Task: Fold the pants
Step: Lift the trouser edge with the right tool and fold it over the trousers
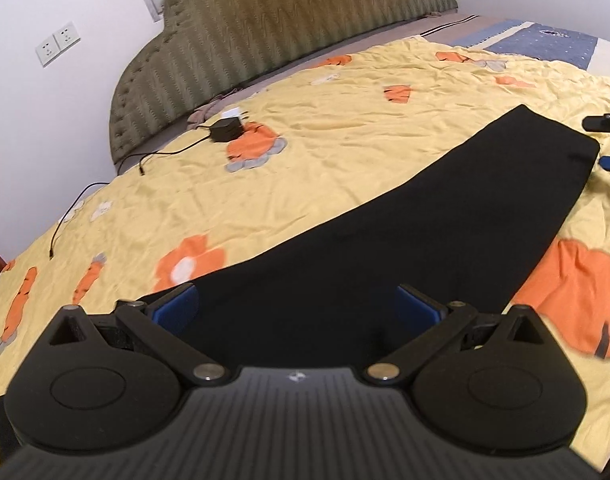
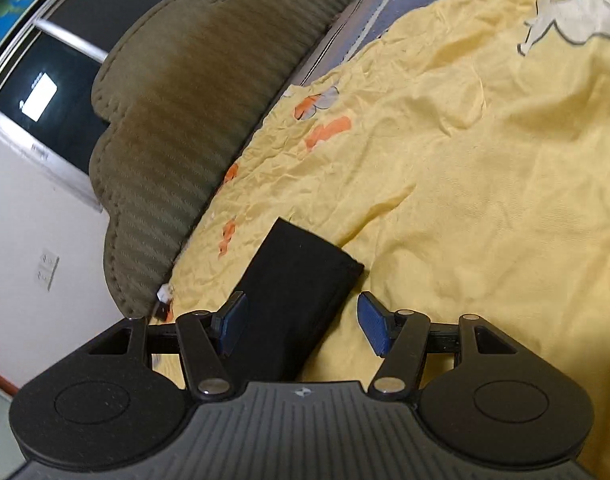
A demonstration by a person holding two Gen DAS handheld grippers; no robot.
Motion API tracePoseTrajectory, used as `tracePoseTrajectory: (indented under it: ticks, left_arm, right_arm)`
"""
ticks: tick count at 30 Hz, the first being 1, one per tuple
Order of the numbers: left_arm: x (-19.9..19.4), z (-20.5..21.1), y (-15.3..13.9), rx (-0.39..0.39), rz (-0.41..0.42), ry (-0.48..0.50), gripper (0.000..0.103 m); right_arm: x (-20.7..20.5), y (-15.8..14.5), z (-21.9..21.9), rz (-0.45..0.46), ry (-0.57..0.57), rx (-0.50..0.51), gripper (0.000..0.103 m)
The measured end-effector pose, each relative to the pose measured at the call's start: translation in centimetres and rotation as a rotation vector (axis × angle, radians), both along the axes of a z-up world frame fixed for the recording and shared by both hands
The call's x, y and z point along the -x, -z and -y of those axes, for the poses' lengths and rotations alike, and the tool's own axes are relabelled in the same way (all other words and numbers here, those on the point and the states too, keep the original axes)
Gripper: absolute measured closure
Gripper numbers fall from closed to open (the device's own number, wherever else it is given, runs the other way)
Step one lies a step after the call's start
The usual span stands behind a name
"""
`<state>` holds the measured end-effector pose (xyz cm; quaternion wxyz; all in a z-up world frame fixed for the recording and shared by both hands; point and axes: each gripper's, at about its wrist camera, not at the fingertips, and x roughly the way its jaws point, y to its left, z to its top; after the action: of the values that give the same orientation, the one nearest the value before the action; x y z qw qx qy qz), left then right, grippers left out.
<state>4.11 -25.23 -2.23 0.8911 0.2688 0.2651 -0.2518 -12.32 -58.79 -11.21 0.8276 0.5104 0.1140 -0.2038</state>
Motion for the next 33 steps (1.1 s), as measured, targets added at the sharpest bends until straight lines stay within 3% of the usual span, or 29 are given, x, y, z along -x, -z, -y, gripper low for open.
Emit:
tracePoseTrajectory:
  ticks: [3,5,6,7,9,12,17,21,24,28,30,33]
  left_arm:
    - [-0.3,1.8,0.2,0.000,-0.004,0.000,0.000]
    - [-0.4,2.9,0.2,0.008,-0.015,-0.001,0.000]
    - [-0.5,3.2,0.1,0.017,-0.026,0.000,0.000]
    - [-0.6,3.4,0.0,0.026,-0.042,-0.002,0.000]
    - [-0.8,3.4,-0.1,0.036,-0.054,-0.011,0.000]
    - [-1.4,2.9,0.1,0.014,-0.045,-0.044,0.000]
    - [-3.2,0.3,0.2,-0.005,-0.038,-0.155,0.000]
    - [-4.3,-2.4,0.2,-0.026,-0.031,-0.241,0.000]
    - [-5.0,-4.5,0.1,-0.019,-0.047,-0.285,0.000]
    - [-5.2,-6.0,0.3,-0.021,-0.071,-0.303,0.000]
    - [-5.3,-5.8,0.4,-0.019,-0.089,-0.294,0.000]
    - [-5.0,-5.1,0.5,-0.010,-0.109,-0.271,0.000]
  right_arm:
    - [-0.4,0.2,0.4,0.005,0.031,-0.006,0.049]
    - [-1.6,0.5,0.8,-0.009,0.032,0.000,0.063]
    - [-1.9,0.6,0.9,-0.026,0.031,0.002,0.080]
    - [-1.9,0.7,0.9,-0.036,0.030,-0.002,0.090]
    - [-2.3,0.8,0.9,-0.031,0.019,0.001,0.094]
    - [-2.6,-0.9,-0.4,-0.088,-0.014,0.145,0.096]
    - [-5.4,-5.2,-5.6,-0.233,-0.126,0.572,0.096]
    - [-7.2,-6.9,-8.8,-0.270,-0.200,0.742,0.097]
    - [-8.2,-7.2,-10.1,-0.293,-0.213,0.800,0.098]
    - [-7.2,-7.2,-9.9,-0.313,-0.207,0.784,0.098]
    - [-7.1,-6.5,-9.6,-0.377,-0.248,0.780,0.097]
    - [-6.3,-4.9,-7.9,-0.459,-0.156,0.729,0.089]
